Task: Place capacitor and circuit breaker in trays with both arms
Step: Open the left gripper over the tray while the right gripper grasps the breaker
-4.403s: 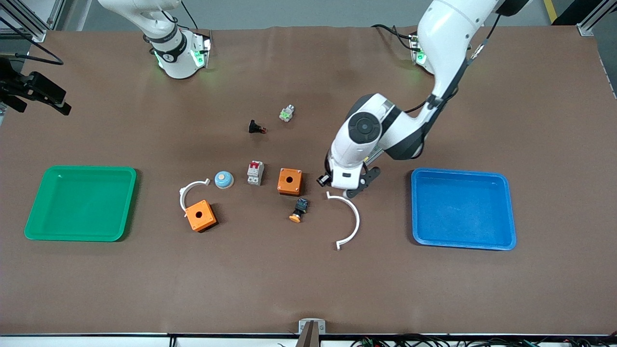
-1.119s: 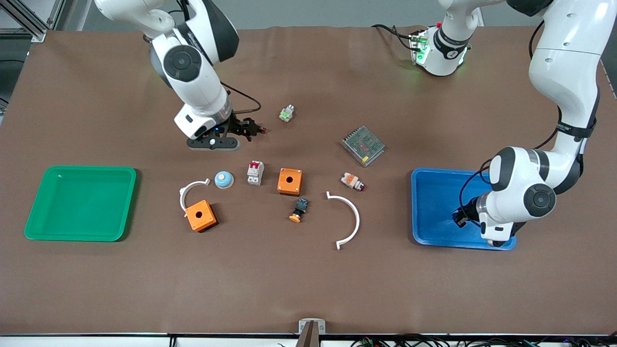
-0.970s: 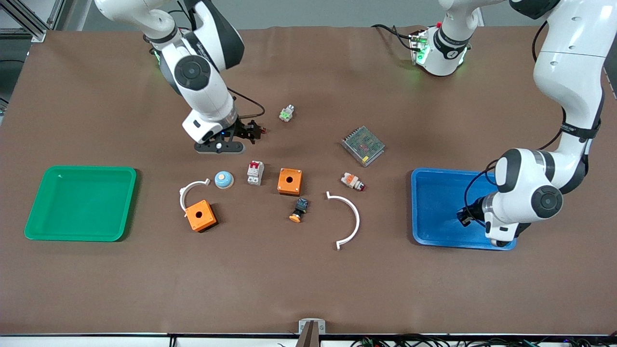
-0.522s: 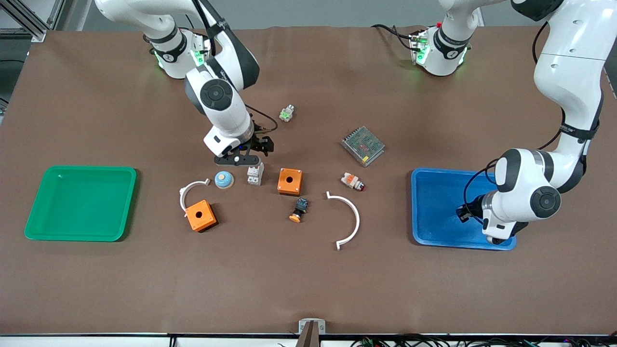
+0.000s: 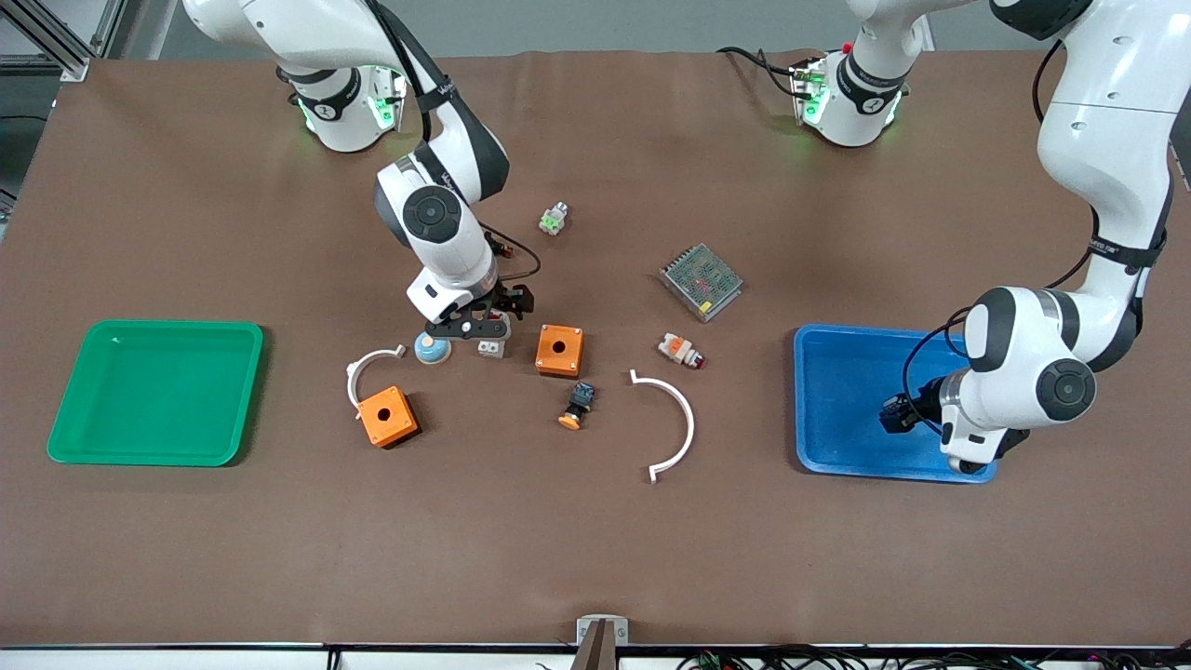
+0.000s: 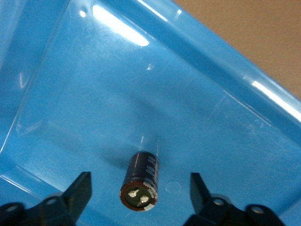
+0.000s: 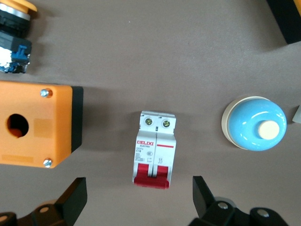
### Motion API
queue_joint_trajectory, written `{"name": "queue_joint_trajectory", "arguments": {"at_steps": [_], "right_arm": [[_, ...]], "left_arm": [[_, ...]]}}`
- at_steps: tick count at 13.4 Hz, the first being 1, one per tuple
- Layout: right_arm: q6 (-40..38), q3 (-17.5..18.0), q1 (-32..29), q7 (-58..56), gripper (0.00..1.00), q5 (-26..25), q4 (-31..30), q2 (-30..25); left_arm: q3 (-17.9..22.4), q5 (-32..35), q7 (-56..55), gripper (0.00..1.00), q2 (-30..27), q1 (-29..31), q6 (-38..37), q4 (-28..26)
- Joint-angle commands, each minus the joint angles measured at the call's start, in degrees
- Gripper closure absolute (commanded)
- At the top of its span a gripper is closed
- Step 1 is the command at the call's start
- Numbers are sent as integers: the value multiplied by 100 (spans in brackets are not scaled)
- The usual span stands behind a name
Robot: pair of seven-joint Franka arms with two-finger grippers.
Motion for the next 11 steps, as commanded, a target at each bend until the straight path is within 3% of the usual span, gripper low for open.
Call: {"name": "queue_joint_trajectory", "arguments": {"at_steps": [1, 4, 7, 9, 11], "right_arm": [[143, -32, -10, 6, 3, -38, 45, 106], [292, -50, -45, 6, 5, -38, 54, 203], [521, -58, -45, -3, 14, -38, 54, 379], [513, -58, -54, -3, 30, -47, 45, 397], [495, -58, -54, -3, 53, -47, 37, 397]], "left_arm": [[-181, 66, 49, 0, -187, 7, -18, 21], [-444, 66, 40, 0, -529, 7, -166, 91], [-699, 75, 31, 0, -820, -2, -1026, 591], [-858, 119, 31, 0, -1048, -20, -1431, 777], [-937, 119, 179, 0, -1390, -11, -1617, 865]]}}
